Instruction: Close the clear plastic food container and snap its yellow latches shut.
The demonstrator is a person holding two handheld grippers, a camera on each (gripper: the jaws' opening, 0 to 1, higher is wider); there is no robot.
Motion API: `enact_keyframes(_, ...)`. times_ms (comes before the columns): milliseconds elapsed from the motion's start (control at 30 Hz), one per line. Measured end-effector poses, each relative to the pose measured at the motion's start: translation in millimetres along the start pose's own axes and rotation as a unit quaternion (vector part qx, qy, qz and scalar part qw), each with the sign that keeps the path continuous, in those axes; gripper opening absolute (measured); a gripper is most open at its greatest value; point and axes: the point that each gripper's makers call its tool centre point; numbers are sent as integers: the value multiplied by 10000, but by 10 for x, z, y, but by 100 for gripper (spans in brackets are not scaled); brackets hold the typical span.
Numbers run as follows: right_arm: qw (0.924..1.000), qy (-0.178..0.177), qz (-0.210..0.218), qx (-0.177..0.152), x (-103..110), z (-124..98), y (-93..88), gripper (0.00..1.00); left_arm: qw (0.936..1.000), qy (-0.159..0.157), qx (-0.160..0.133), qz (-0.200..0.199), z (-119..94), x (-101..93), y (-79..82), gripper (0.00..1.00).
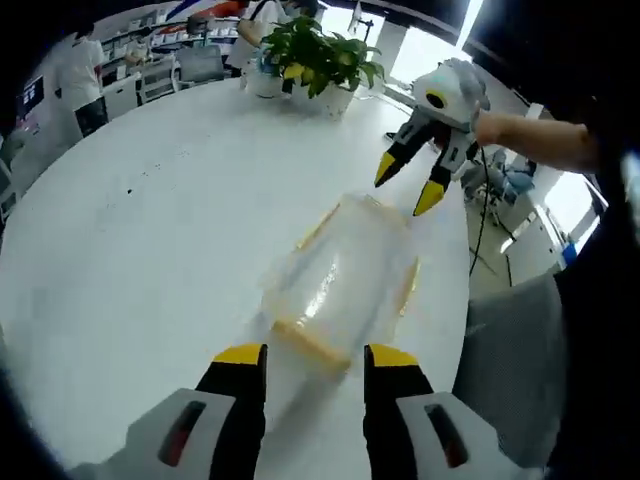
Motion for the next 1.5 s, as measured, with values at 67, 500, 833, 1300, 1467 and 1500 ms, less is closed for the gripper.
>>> enact_keyframes(67,9996,-1,198,-179,16,3,34,37,9989,50,-103,-447,10,16,-12,33)
enact_keyframes(500,9907,-282,1155,-657,-16,153,33,33,9744,505,-477,-2136,153,70,-75,31)
enact_keyframes(833,9889,-125,1354,-604,80,262,-44,23,9657,520,-539,-2485,220,-26,-112,23)
enact_keyframes(1300,9907,-69,1274,-463,76,286,-39,20,9566,596,-800,-2737,247,-63,-119,20)
enact_keyframes(1467,9914,6,1278,-272,118,309,-34,17,9527,509,-691,-2914,292,-75,-79,16)
enact_keyframes(1500,9917,15,1262,-223,117,311,-32,17,9519,514,-666,-2946,292,-69,-81,16)
Point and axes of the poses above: the point that each gripper's makers call its tool centre point, and the gripper's own axes: z roughly forward along the fingers, x roughly to its left, y roughly out of its top, and after that the axes turned 6 degrees about y, right-handed
